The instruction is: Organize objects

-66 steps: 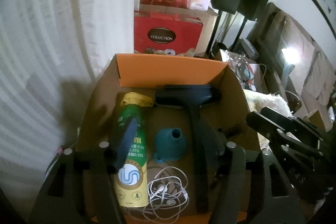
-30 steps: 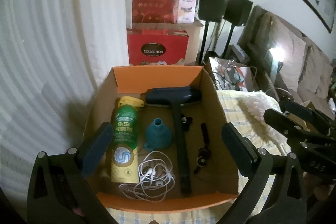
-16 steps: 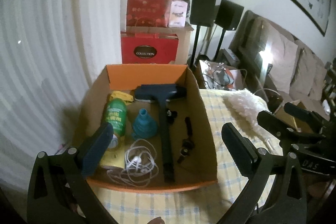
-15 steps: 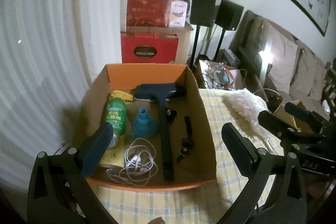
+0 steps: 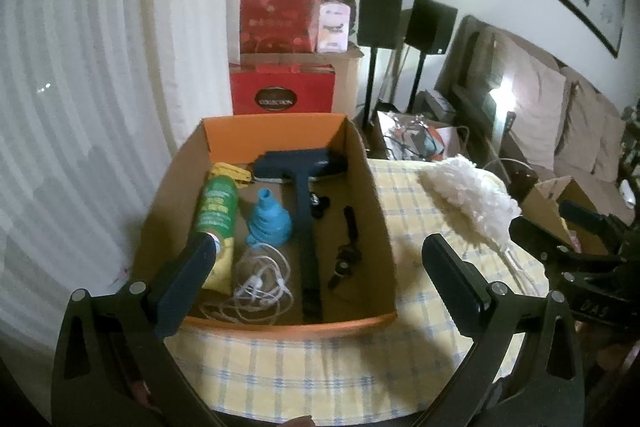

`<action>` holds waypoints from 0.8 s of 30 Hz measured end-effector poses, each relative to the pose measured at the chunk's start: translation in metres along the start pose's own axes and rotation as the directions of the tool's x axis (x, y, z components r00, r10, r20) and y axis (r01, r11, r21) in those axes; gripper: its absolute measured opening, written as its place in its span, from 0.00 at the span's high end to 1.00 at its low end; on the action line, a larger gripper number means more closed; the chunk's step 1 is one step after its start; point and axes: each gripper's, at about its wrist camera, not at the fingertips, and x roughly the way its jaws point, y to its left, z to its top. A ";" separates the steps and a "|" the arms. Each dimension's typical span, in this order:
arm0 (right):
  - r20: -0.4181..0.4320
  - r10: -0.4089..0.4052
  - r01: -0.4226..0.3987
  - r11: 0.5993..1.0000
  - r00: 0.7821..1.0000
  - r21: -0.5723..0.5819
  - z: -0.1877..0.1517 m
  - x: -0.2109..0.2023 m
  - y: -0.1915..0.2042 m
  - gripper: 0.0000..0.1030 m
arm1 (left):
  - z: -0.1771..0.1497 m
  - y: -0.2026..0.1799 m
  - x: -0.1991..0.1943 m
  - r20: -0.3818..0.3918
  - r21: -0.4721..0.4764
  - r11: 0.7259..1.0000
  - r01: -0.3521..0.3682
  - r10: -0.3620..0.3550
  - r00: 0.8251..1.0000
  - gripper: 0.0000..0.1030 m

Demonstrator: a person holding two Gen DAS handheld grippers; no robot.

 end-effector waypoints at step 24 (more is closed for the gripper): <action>-0.021 -0.091 0.092 0.993 0.996 0.071 -0.042 -0.020 -0.078 0.04 | -0.022 -0.070 0.038 -0.087 0.058 0.990 0.128 -0.122 0.989 0.00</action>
